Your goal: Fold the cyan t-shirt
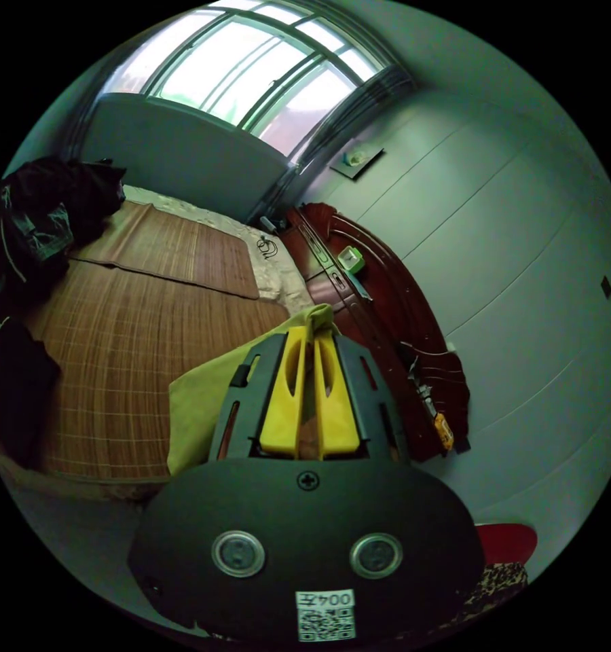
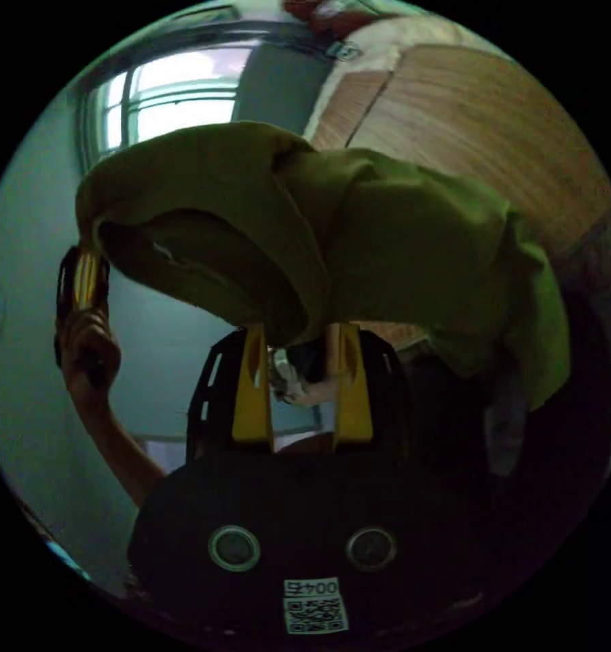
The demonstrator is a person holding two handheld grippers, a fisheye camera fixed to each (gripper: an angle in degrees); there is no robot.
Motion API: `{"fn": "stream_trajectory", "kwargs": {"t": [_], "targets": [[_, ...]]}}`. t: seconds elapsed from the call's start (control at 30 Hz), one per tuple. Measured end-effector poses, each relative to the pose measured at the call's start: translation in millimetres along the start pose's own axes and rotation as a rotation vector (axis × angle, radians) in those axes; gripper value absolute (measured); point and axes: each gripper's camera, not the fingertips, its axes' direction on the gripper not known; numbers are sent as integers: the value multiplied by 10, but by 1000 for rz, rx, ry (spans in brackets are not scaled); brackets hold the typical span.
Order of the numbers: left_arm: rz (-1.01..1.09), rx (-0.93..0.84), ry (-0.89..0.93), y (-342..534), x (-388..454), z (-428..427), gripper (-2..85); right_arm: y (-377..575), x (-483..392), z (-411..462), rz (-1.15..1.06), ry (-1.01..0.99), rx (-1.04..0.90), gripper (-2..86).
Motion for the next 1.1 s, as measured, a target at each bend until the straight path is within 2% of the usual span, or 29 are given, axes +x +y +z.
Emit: {"fn": "stream_trajectory", "kwargs": {"t": [0.2, 0.27, 0.37, 0.43, 0.47, 0.53, 0.6, 0.87, 0.97, 1.03, 1.1], "targets": [[-25, 10, -5, -87, -33, 145, 12, -253, 169, 26, 194, -127, 38, 99], [-15, 6, -22, -97, -29, 205, 12, -347, 209, 89, 228, -88, 4, 80], [5, -11, -84, -87, -37, 313, 12, -568, 307, 258, 245, 73, -154, 64], [15, -33, -106, -64, -58, 389, 12, -704, 312, 319, 179, 154, -247, 53], [25, -40, -127, -47, -66, 434, 12, -727, 289, 319, 152, 173, -253, 48], [38, -45, -151, -33, -70, 496, 11, -799, 114, 335, -2, 348, -258, 30], [50, -50, -179, -23, -60, 577, 10, -847, 70, 328, 0, 407, -238, 8], [130, -39, -245, 54, 42, 780, 8, -1036, 199, 329, -17, 266, -295, -7], [133, -48, -260, 86, 18, 844, 7, -1068, 140, 330, -166, 343, -328, -8], [132, -71, -274, 110, -8, 901, 7, -1085, 98, 336, -287, 476, -355, -8], [132, -90, -283, 148, -34, 965, 7, -1111, 91, 300, -364, 489, -369, -8]]}}
